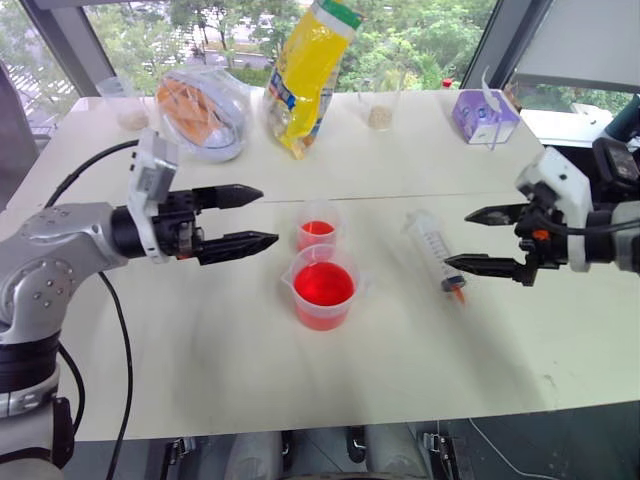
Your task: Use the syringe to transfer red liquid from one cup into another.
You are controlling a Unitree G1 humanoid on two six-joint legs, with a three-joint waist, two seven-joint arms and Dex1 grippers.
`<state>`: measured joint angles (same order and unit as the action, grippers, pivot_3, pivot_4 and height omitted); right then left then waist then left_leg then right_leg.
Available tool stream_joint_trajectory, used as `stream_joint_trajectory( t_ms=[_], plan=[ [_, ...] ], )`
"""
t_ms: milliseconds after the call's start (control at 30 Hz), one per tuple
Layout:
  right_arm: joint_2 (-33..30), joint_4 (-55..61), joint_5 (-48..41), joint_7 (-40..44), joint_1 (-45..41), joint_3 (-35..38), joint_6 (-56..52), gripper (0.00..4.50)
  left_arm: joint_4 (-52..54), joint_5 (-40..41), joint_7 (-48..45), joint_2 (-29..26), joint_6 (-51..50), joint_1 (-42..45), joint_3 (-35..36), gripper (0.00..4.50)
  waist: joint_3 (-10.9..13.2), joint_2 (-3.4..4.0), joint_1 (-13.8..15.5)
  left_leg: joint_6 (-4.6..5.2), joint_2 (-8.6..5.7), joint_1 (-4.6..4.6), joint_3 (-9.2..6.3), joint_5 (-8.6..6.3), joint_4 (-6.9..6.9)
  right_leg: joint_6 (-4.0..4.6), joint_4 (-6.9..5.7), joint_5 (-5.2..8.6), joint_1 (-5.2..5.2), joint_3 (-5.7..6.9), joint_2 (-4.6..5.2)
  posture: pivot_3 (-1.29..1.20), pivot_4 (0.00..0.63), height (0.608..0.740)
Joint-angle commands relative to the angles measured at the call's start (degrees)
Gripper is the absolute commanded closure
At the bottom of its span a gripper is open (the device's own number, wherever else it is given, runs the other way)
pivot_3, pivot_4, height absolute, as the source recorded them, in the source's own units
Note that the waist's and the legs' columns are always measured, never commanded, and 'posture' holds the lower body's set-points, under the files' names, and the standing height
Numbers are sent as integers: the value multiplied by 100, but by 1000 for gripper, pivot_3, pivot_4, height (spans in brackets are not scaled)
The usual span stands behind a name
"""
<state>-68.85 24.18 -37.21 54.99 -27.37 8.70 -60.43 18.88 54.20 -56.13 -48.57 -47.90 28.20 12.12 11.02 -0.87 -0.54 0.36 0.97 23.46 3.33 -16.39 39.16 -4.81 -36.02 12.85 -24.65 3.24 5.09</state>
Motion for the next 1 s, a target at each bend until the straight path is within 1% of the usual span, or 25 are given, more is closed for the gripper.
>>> stream_joint_trajectory(
  t_ms=[33, 367, 600, 700, 800, 1000],
  plan=[
    [-142, 3, -5, 7, -141, 127, 12, 77, 18, -64, -5, 47, 139, 110, 0, 0, 0, 0, 5, 0, 0, 0, 0, 0, 0, 0, 0, 0, 0, 0, 0, 0, 150, 740],
    [-133, -38, 15, -25, -161, 89, -29, 77, 46, -66, -25, 149, 153, 108, 53, 0, 0, 0, 5, 0, 0, 0, 0, 0, 1, 0, -1, 0, 1, 0, 1, 0, 150, 740],
    [-92, -213, 7, -112, -401, -73, -200, 77, 86, -125, 14, 218, 206, 80, 0, 0, 0, 0, 1, 0, 0, 0, 0, 0, 1, 0, -1, 0, 1, 0, 1, 0, 150, 740],
    [-1, -443, 135, -328, -706, -356, -462, 77, 104, -191, -9, 243, 263, 41, -35, 0, 0, 0, -2, 0, 0, -1, 1, 0, 2, 0, -1, -1, 1, -1, 1, 0, 150, 740],
    [225, -925, 301, -613, -1389, -832, -965, 77, 106, -250, 20, 313, 312, 41, -79, 0, 0, 0, -20, 0, -1, -2, 2, 1, 2, 1, -3, -1, 0, -2, 1, 0, 150, 740],
    [622, -1878, 678, -722, -2474, -1782, -1639, 77, 29, -408, -10, 452, 465, 80, -213, 0, 0, 0, -10, 0, -1, -2, 3, 1, 2, 2, -3, -1, -1, -4, -1, 0, 150, 740]
  ],
)
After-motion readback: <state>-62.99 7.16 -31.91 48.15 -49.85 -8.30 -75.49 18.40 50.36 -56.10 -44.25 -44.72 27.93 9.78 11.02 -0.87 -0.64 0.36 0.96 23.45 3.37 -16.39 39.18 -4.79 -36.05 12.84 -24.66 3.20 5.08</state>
